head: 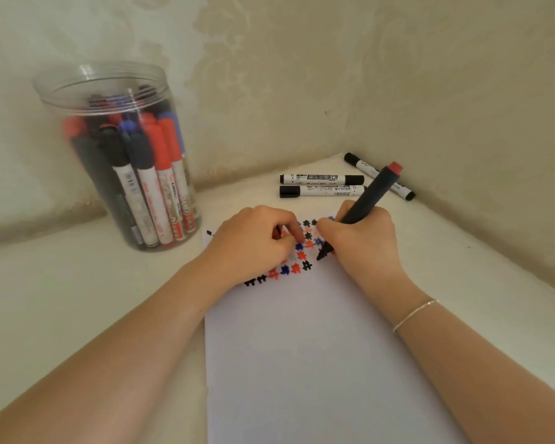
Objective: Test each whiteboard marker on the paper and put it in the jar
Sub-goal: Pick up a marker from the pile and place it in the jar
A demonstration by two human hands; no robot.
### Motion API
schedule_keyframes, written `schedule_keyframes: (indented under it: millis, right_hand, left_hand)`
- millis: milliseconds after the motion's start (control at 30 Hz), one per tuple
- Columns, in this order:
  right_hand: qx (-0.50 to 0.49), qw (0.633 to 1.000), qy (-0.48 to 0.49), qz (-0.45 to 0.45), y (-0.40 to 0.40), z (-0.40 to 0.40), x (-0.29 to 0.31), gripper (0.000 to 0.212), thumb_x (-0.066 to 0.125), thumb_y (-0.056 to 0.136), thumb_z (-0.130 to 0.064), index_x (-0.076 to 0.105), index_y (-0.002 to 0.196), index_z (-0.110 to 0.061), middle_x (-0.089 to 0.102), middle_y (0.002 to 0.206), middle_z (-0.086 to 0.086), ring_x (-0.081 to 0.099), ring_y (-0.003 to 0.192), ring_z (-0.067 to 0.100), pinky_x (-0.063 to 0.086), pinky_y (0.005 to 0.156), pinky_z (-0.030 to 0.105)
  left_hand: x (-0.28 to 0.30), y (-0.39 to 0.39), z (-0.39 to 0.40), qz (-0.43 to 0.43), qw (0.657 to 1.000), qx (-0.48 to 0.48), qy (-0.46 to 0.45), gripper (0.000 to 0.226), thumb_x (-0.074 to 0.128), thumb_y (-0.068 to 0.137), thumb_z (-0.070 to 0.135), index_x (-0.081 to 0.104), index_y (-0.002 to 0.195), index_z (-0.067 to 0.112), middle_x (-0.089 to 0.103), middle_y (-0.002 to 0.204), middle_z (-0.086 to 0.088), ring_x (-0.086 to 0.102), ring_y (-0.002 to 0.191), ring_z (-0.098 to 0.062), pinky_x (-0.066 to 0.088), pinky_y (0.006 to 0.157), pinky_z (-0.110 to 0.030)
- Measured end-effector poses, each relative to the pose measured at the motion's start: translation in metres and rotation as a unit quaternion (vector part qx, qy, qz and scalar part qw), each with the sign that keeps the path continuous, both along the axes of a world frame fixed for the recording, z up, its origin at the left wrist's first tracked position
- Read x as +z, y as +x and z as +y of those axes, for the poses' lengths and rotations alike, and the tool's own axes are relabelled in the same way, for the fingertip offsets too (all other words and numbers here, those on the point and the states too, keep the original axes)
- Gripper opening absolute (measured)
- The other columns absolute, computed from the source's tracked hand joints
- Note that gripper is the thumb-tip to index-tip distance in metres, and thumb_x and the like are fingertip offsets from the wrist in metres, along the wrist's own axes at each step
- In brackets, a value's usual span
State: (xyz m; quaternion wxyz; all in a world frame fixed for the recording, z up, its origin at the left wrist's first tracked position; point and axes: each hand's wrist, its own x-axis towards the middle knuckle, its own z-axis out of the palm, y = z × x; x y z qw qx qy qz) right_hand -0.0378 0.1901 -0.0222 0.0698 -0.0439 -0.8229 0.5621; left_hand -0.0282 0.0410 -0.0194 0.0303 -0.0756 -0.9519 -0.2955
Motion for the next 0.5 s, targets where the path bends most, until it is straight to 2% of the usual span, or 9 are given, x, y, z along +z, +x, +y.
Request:
schedule_keyframes:
  millis: [233,333,500]
  right_hand:
    - [0.011,0.999,0.031,0.008,0.0017,-0.0005,-0.0022,0.024,0.068,0.075,-0.014,0.046,0.065,-0.011,0.043,0.059,0.004,0.040,0.052,0.013,0.034,0.046,0.019]
    - [0.010,0.998,0.049,0.024,0.0009,-0.0012,-0.0048,0.027,0.067,0.076,-0.013,0.044,0.064,-0.012,0.040,0.057,0.001,0.037,0.050,0.011,0.031,0.042,0.014]
    - [0.003,0.998,0.060,0.035,-0.0013,-0.0002,-0.0057,0.027,0.067,0.078,-0.013,0.044,0.064,-0.014,0.042,0.059,0.001,0.039,0.053,0.011,0.031,0.048,0.019]
  left_hand:
    - [0.0009,0.0043,0.0022,0.003,1.000,0.000,-0.011,0.027,0.051,0.083,0.017,0.069,0.085,0.036,0.048,0.046,0.011,0.045,0.047,-0.007,0.030,0.050,-0.023]
    - [0.0004,0.0041,0.0014,0.001,1.000,0.000,-0.008,0.027,0.051,0.084,0.016,0.069,0.085,0.037,0.049,0.048,0.010,0.046,0.048,-0.008,0.030,0.049,-0.023]
    - [-0.0011,0.0030,0.0003,0.004,1.000,-0.008,-0.005,0.027,0.052,0.085,0.016,0.069,0.086,0.037,0.052,0.052,0.007,0.048,0.050,-0.011,0.030,0.049,-0.023]
